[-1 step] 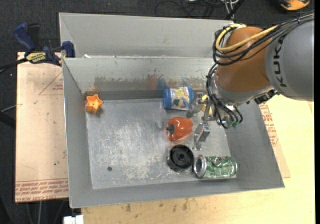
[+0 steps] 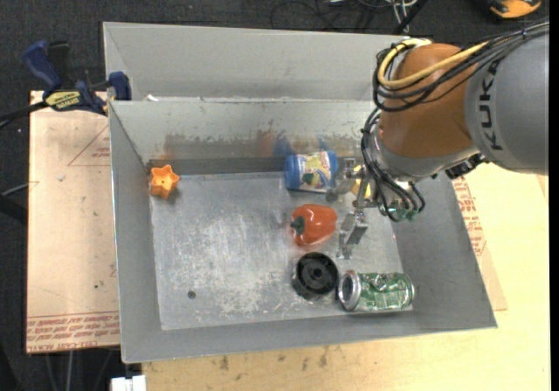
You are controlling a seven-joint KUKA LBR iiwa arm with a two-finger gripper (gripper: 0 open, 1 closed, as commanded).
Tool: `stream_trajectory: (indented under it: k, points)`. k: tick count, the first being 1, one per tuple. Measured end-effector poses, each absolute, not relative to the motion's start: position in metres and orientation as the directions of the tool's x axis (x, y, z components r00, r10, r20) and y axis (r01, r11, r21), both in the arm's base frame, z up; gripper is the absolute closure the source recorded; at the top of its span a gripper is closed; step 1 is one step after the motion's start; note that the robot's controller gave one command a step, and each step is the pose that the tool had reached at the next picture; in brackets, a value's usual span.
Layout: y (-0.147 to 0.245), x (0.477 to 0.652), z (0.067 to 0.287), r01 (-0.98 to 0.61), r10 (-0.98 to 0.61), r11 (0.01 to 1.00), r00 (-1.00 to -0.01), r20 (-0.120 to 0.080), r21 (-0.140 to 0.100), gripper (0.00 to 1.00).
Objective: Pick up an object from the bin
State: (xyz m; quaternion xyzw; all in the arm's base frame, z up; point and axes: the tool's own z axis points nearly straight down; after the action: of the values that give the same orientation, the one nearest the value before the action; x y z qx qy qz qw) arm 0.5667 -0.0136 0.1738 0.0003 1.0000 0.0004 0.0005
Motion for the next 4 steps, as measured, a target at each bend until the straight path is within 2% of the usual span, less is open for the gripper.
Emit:
stream_trajectory:
  k: [1, 4]
  points:
    - [-0.0020, 0.5914, 0.1029, -0.168, -0.168, 0.986, -0.985, -0.048, -0.007, 1.00]
    - [-0.0028, 0.5882, 0.1051, -0.166, -0.167, 0.986, -0.985, -0.051, -0.007, 1.00]
